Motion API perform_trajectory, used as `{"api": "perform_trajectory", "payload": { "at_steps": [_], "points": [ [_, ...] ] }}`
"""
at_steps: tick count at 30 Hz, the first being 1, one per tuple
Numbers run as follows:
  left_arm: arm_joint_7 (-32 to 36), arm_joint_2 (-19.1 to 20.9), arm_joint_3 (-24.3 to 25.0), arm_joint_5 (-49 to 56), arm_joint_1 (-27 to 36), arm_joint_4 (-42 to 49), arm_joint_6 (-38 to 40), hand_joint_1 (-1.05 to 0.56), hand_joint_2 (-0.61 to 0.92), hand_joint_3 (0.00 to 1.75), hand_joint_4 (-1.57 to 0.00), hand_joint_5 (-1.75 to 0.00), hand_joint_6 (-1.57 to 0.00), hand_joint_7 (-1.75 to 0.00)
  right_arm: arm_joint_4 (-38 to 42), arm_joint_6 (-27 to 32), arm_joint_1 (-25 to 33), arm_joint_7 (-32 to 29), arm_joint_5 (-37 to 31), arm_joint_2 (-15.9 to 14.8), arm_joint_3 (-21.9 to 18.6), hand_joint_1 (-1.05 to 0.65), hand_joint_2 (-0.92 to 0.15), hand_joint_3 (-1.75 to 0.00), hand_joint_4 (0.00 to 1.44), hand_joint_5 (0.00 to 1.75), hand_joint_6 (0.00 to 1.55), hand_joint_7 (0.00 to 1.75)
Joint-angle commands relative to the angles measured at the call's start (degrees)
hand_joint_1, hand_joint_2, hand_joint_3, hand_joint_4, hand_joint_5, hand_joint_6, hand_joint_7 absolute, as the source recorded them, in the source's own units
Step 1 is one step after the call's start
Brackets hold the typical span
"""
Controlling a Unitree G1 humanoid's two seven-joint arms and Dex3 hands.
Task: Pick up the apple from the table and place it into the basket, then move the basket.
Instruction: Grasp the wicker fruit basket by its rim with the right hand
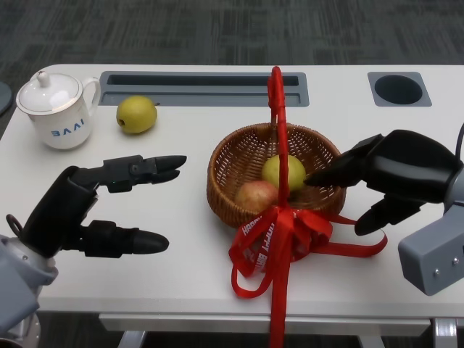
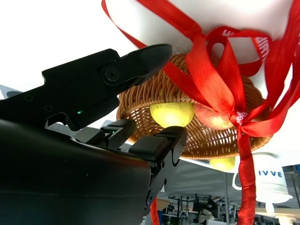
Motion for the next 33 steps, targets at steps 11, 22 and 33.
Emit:
{"api": "perform_trajectory", "payload": {
  "at_steps": [11,22,33],
  "points": [
    [2.14,0.36,0.7,1.77,1.58,-1.44,-0.78,-0.58,0.69,0.0,-0.79,-0.01,-0.72,-0.01,6.27,2.14,-5.58,-2.47,-1.04,2.15,6.57,-0.62,-0.77,0.0,0.66,0.02,0.58,0.01],
    [4.28,-0.25,0.66,3.35,2.12,-2.61,-1.61,-0.61,0.7,0.0,-0.81,-0.01,-0.73,-0.01,9.88,7.62,-6.79,-6.04,-6.17,7.59,15.27,-0.58,-0.77,0.0,0.68,0.01,0.62,0.01],
    [6.34,-0.43,0.55,3.98,3.73,-4.28,-1.45,-0.6,0.7,0.0,-0.81,0.0,-0.73,0.0,13.13,11.71,-6.13,-6.29,-7.13,9.99,19.47,-0.55,-0.77,0.0,0.7,0.01,0.65,0.01]
  ]
}}
